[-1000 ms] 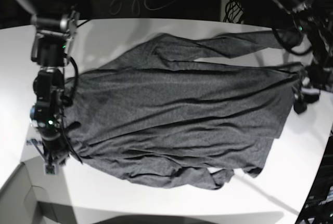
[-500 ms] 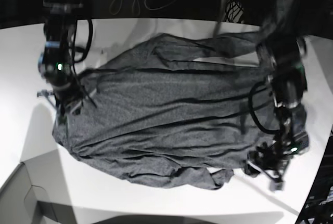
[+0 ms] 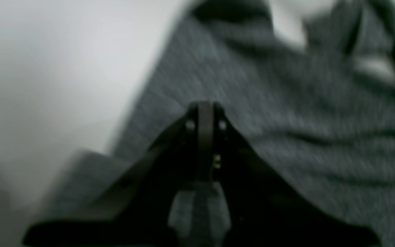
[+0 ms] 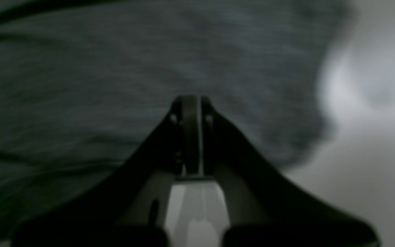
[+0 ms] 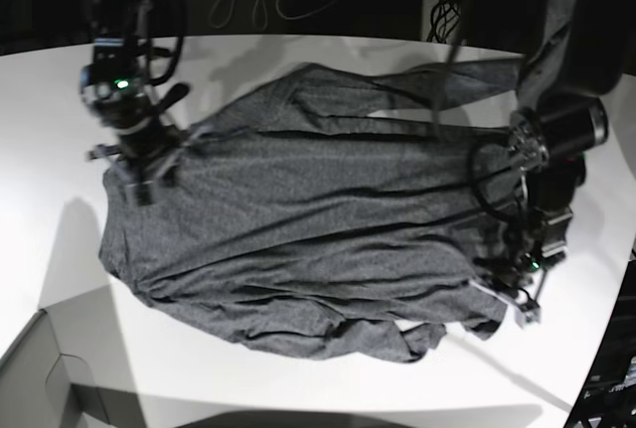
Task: Layout the t-shirt on the table in an organized manner, then fold the t-shirt properly
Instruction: 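Regrasp the shirt sides with both grippers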
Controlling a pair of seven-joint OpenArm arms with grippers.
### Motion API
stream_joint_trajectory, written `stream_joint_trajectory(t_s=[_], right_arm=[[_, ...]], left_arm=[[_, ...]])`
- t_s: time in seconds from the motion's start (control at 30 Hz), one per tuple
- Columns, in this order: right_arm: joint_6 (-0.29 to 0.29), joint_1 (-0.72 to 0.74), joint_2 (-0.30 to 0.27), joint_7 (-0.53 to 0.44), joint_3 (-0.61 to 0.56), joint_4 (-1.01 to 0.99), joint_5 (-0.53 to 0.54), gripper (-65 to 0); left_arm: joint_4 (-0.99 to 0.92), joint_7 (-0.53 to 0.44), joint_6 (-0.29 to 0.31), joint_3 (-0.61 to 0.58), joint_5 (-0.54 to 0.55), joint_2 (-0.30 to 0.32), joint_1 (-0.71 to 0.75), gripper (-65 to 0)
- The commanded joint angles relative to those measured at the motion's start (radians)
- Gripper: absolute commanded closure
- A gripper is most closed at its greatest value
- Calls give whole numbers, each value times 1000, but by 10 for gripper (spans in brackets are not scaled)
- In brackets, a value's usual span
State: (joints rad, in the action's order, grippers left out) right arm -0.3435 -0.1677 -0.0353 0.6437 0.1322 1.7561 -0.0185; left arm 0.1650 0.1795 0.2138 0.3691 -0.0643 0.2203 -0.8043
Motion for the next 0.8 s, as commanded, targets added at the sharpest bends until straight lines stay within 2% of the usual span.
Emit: stream_joint_trajectory(t_s=[0.0,0.07,0.17,0.4,0.77], right_arm=[[-16,3,-1,-20,4,20,4,0],[-39,3,16,-20,4,20,2,0],[-39,10,31,-20,-12,20,2,0],[-39,4,13,-20,-65,-23,1,0],[-39,-26,-67,-18,-41,-158,-1,0]], left_arm=[[15,-22,11,-3,4,9,-30,-2],[15,-24,11,-3,4,9,-10,-2],[14,-58,11,-3,4,9,12,-2],[14,-65,11,-3,4,15,46,-2],[11,-114,2,0,11,44,44,-2]])
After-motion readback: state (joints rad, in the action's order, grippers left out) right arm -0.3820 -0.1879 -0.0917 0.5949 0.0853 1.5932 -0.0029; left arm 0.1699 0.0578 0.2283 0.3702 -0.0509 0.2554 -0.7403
